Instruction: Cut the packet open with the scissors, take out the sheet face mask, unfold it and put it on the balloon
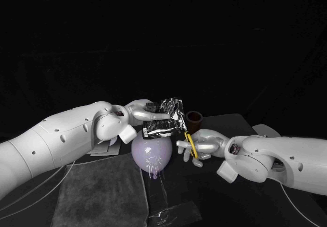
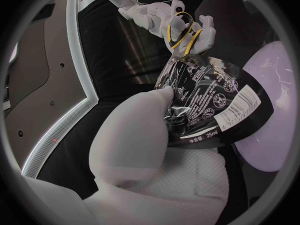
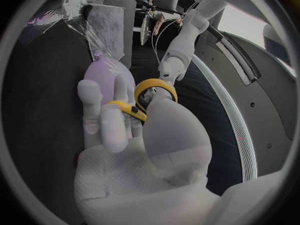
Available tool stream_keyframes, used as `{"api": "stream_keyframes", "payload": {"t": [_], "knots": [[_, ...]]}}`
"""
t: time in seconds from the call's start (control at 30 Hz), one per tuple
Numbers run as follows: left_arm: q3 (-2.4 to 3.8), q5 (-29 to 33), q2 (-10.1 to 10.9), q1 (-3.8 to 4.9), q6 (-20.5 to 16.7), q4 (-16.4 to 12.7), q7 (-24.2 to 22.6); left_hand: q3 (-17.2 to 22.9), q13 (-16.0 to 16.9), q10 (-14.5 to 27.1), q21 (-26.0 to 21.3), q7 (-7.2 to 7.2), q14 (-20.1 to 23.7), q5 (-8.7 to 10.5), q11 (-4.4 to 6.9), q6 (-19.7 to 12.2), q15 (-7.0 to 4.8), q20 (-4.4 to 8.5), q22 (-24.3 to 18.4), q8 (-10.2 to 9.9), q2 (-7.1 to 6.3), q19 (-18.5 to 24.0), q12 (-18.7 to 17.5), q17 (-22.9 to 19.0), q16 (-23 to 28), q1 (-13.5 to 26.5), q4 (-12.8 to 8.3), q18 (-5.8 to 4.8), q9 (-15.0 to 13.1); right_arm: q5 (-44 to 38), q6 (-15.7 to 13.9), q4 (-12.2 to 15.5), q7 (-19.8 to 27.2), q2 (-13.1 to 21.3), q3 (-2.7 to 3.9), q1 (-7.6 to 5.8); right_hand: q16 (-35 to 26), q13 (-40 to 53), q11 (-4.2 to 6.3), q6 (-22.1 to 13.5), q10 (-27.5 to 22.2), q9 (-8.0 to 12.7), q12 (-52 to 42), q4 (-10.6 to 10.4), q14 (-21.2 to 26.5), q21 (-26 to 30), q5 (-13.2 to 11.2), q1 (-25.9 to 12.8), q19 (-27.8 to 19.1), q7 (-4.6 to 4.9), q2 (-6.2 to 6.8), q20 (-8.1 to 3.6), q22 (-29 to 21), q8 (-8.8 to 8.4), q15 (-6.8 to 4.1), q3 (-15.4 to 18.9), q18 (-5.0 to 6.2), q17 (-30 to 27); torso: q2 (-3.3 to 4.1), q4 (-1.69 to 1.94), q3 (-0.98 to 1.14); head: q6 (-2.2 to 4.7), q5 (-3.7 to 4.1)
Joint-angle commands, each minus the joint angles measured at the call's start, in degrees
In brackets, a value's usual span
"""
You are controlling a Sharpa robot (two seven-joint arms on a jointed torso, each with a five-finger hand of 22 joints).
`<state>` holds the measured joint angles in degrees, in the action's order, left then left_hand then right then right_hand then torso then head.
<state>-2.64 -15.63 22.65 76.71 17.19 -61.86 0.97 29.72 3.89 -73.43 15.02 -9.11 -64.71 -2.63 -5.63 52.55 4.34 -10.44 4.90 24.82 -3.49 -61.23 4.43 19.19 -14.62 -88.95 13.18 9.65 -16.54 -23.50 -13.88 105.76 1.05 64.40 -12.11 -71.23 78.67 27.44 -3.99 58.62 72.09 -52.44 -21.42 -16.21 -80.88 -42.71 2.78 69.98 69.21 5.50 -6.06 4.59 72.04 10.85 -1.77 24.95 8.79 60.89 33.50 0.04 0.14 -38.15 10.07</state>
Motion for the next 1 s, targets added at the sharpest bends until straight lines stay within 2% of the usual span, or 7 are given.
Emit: {"api": "stream_keyframes", "payload": {"t": [0.03, 0.4, 0.63, 0.67, 0.7, 0.73, 1.0], "knots": [[-0.05, -0.75, -0.11, -0.05, 1.56, -0.28, -0.4, 0.31, 0.05, -0.35, 0.2, -0.04, -0.1, -0.19, -0.17, 0.32, -0.34, -0.13, 0.07, 0.22, 0.79, -0.33, -0.04, 0.09, -0.27, 0.0, -0.07, 0.86, -6.38, -0.05, 0.56, 0.01, 0.36, -0.02, 0.15, -0.18, 0.2, 0.5, 2.56, 0.4, 3.05, -0.29, -0.4, 0.39, -0.17, -0.36, 0.0, -0.07, 0.44, -0.04, -0.48, -0.05, 0.18, 0.34, -0.28, 1.6, -0.36, 0.2, 0.03, 0.02, -0.01, 0.04, 0.04], [-0.05, -0.8, 0.22, -0.07, 1.34, -0.36, -0.48, 0.34, 0.05, -0.36, 0.21, -0.03, -0.11, -0.19, -0.17, 0.33, -0.35, -0.12, 0.08, 0.23, 0.79, -0.34, -0.04, 0.1, -0.27, 0.01, -0.09, 0.86, -6.41, -0.16, -0.33, 0.1, 0.99, -0.07, 0.15, -0.19, 0.16, 1.06, 2.49, -0.11, 2.31, -0.59, -0.4, 0.39, -0.32, -0.18, -0.01, -0.14, 0.44, 0.05, -0.32, -0.2, 0.12, 0.19, -0.32, 1.63, -0.38, 0.24, 0.03, 0.08, -0.02, 0.32, 0.09], [-0.05, -0.82, 0.29, -0.07, 1.36, -0.4, -0.45, 0.34, 0.05, -0.36, 0.21, -0.03, -0.11, -0.19, -0.17, 0.33, -0.35, -0.12, 0.08, 0.23, 0.79, -0.34, -0.04, 0.1, -0.27, 0.01, -0.09, 0.86, -6.41, -0.15, -1.99, 0.31, 2.41, -0.23, 0.15, -0.19, -1.49, -1.41, -1.28, -8.31, -8.81, 0.63, 6.1, 0.29, 1.82, 5.84, 0.01, -0.58, -2.98, 3.96, 0.92, 1.51, -2.02, -4.74, 2.72, 1.52, -0.21, -3.1, 0.02, 0.03, -0.01, 0.52, 0.09], [-0.05, -0.82, 0.31, -0.07, 1.36, -0.4, -0.43, 0.34, 0.05, -0.36, 0.21, -0.03, -0.11, -0.19, -0.17, 0.33, -0.35, -0.12, 0.08, 0.23, 0.79, -0.34, -0.04, 0.1, -0.27, 0.01, -0.09, 0.86, -6.41, -0.15, -2.21, 0.33, 2.54, -0.24, 0.15, -0.2, -1.49, -1.41, -1.28, -8.31, -8.81, 0.63, 6.1, 0.29, 1.82, 5.84, 0.01, -0.58, -2.98, 3.96, 0.92, 1.51, -2.02, -4.74, 2.72, 1.52, -0.21, -3.1, 0.02, 0.04, 0.01, 0.57, 0.1], [-0.06, -0.82, 0.32, -0.07, 1.37, -0.4, -0.41, 0.34, 0.05, -0.36, 0.21, -0.03, -0.11, -0.19, -0.17, 0.33, -0.35, -0.12, 0.08, 0.23, 0.79, -0.34, -0.04, 0.1, -0.27, 0.01, -0.09, 0.86, -6.41, -0.13, -2.36, 0.32, 2.66, -0.26, 0.15, -0.23, -2.01, -3.24, -2.89, -11.25, -12.1, 1.57, 8.47, 0.04, 3.08, 7.82, 0.09, -0.79, -4.37, 5.45, 1.56, 2.52, -2.68, -6.58, 4.1, 1.24, -0.3, -4.52, 0.01, 0.05, 0.02, 0.59, 0.09], [-0.06, -0.84, 0.32, -0.07, 1.39, -0.4, -0.41, 0.34, 0.05, -0.36, 0.21, -0.03, -0.11, -0.19, -0.17, 0.33, -0.35, -0.12, 0.08, 0.23, 0.79, -0.34, -0.04, 0.1, -0.27, 0.01, -0.09, 0.86, -6.41, -0.1, -2.39, 0.3, 2.7, -0.29, 0.16, -0.27, -1.96, -3.7, -3.1, -11.66, -12.66, 1.75, 8.92, 0.0, 3.27, 7.89, 0.03, -0.79, -4.51, 5.84, 1.8, 2.65, -2.68, -6.82, 4.35, 1.17, -0.23, -4.55, 0.01, 0.05, 0.04, 0.63, 0.08], [-0.08, -1.18, 0.29, -0.07, 1.61, -0.4, -0.41, 0.34, 0.05, -0.36, 0.21, -0.03, -0.11, -0.19, -0.17, 0.33, -0.35, -0.12, 0.08, 0.23, 0.79, -0.34, -0.04, 0.1, -0.27, 0.01, -0.09, 0.86, -6.41, 0.02, -1.96, -0.09, 2.49, -0.58, 0.16, -1.24, -1.54, -5.45, -3.64, -12.51, -13.31, 2.44, 9.8, -0.27, 3.72, 7.7, 0.02, -1.14, -4.76, 6.39, 2.38, 3.34, -2.53, -6.95, 4.93, 0.51, -0.08, -4.45, 0.02, 0.06, 0.01, 0.7, -0.03]]}}
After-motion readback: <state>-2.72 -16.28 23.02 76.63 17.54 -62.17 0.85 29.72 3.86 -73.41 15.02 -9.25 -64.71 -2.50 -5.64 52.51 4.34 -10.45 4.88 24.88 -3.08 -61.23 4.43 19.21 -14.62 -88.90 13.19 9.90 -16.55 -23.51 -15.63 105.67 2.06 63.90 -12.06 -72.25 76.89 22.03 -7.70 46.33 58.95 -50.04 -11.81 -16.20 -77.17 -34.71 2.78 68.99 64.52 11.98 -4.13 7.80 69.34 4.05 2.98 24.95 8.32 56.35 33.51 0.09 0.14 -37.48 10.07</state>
